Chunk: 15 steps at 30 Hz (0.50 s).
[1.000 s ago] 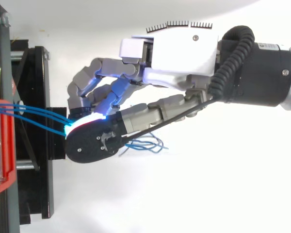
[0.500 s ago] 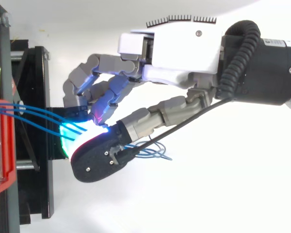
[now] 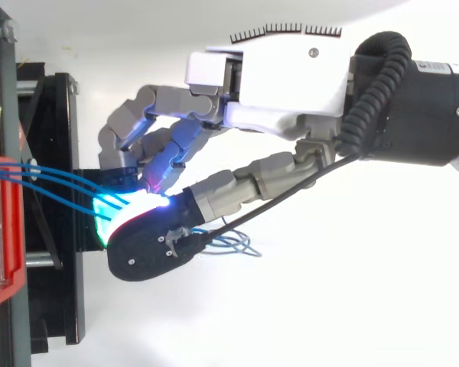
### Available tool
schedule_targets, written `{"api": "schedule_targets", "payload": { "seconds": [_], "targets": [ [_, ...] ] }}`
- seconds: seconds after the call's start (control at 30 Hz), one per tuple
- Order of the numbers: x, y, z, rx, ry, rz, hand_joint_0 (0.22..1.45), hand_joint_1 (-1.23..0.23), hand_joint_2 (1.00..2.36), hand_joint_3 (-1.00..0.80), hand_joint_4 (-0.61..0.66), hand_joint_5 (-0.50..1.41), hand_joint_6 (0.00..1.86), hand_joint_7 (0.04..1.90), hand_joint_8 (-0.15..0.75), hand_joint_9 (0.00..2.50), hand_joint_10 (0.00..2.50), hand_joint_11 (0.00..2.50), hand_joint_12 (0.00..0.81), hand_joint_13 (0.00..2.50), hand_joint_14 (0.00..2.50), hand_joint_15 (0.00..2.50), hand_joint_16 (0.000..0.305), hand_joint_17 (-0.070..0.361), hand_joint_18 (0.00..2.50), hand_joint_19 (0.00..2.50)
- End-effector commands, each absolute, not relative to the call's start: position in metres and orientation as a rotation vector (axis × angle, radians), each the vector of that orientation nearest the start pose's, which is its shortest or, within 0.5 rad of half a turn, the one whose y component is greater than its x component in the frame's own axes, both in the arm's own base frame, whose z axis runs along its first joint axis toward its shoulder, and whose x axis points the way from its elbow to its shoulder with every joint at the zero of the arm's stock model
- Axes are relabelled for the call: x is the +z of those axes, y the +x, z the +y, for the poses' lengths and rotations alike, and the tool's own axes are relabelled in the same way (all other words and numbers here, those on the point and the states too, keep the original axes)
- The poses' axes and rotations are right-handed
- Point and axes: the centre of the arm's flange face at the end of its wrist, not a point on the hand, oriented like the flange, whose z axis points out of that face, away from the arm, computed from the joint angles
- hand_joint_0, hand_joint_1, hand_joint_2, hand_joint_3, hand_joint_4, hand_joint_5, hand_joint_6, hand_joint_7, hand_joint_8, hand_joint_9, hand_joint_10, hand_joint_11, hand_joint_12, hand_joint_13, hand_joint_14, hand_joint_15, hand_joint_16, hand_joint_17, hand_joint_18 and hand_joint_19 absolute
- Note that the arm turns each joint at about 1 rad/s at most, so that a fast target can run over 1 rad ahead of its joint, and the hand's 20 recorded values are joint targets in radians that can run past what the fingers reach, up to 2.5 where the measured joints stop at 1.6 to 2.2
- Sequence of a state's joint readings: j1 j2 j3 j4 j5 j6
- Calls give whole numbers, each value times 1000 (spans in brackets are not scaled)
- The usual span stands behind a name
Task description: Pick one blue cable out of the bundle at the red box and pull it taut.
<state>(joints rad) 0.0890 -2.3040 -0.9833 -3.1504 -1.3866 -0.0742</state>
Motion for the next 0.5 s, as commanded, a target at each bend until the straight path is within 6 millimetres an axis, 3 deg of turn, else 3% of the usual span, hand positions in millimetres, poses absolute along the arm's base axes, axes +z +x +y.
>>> {"api": "schedule_targets", "payload": {
  "seconds": [0.0,0.2,0.47],
  "targets": [
    [308,764,-84,990,1288,1303,726,-821,1008,-399,-11,-197,939,1061,312,894,13,1042,376,505,9,273,50,112,527,176],
    [307,764,-85,987,1289,1304,788,-838,1000,-500,-65,-203,948,1045,286,894,14,1032,372,524,9,244,49,110,558,130],
    [305,764,-85,986,1293,1307,737,-890,1000,-500,-16,-199,949,951,245,902,10,1021,355,523,9,240,46,103,547,91]
  ]
}}
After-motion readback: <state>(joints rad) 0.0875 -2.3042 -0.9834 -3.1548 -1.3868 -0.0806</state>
